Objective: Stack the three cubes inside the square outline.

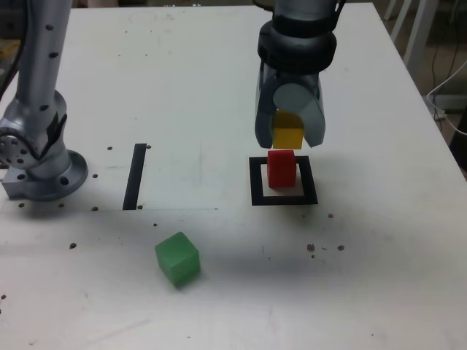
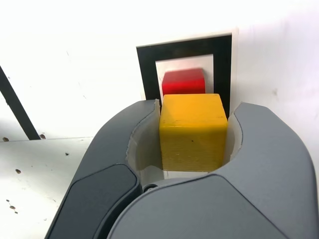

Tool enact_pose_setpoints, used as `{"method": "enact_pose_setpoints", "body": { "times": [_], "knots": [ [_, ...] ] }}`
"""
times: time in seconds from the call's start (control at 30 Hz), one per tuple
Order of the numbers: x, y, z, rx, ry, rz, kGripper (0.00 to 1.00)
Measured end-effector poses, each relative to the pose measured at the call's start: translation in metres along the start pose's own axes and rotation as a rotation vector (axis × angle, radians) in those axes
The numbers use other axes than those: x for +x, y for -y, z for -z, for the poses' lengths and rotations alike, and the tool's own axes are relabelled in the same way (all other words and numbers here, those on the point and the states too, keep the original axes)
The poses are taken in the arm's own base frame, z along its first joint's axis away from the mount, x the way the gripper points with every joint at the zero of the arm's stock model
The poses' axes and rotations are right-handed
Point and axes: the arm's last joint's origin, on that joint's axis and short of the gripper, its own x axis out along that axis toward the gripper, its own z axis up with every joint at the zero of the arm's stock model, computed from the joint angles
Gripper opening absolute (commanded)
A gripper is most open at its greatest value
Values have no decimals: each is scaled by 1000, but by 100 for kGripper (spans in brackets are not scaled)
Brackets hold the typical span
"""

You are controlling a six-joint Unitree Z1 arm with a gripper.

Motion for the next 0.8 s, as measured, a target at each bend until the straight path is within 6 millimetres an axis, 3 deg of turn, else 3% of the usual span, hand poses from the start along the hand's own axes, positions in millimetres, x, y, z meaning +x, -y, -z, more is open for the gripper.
{"method": "enact_pose_setpoints", "body": {
  "times": [0.8],
  "knots": [
    [21, 0, -3, -3, -41, 18, 24]
  ]
}}
